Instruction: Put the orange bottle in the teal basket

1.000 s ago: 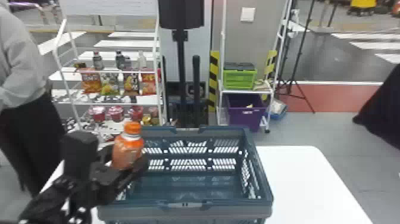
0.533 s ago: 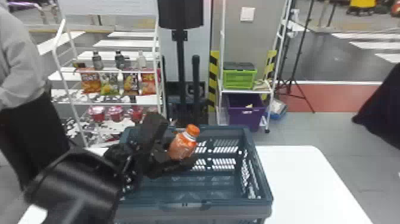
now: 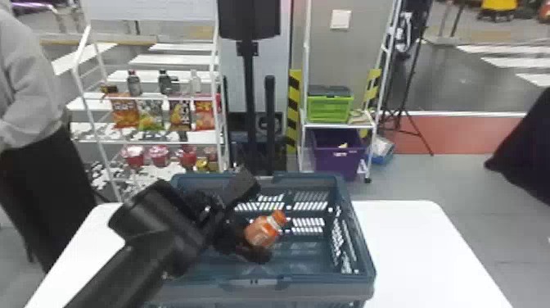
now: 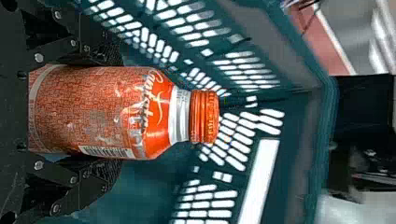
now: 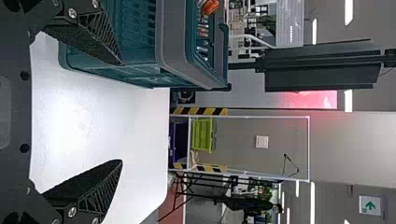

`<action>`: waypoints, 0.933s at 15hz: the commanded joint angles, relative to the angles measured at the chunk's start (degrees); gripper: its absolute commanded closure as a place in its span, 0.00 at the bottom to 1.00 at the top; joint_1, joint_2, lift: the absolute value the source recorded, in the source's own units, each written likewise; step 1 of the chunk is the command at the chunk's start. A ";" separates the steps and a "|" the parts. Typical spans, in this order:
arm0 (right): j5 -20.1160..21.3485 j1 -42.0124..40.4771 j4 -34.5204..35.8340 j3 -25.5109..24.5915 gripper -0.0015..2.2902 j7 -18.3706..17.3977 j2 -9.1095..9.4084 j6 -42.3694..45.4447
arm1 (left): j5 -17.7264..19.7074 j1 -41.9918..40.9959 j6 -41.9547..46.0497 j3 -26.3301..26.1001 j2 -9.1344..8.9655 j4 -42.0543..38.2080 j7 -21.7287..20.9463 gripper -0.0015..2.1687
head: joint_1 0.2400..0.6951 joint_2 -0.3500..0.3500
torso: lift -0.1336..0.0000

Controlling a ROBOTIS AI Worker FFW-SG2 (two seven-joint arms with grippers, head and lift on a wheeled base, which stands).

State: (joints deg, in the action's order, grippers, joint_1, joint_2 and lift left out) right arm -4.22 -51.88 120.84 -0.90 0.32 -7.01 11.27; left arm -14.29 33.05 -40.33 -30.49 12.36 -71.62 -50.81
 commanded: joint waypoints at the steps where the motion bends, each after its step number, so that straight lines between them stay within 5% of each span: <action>1: 0.09 0.12 -0.34 0.02 0.06 -0.06 0.07 0.02 | -4.17 2.37 3.45 -0.27 -3.31 8.96 -0.69 0.24 | 0.57 0.50 | 1.00; 3: 0.09 0.12 -0.43 0.02 0.06 -0.06 0.07 0.02 | -10.67 2.46 5.38 1.40 -5.94 13.27 -0.69 0.24 | 0.57 0.50 | 1.00; 7: 0.18 0.03 -0.51 0.02 0.06 0.03 0.07 0.02 | -15.07 3.34 6.79 2.01 -7.70 17.57 -0.52 0.24 | 0.57 0.50 | 1.00; 14: 0.18 -0.24 -0.51 0.02 0.06 0.03 0.15 0.02 | -15.59 2.28 6.61 3.86 -7.96 17.57 0.98 0.12 | 0.57 0.50 | 1.00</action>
State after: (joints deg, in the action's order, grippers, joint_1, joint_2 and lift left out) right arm -4.04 -52.01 120.24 -0.88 0.31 -6.86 11.29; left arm -29.81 36.00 -33.54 -27.75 4.54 -53.52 -50.19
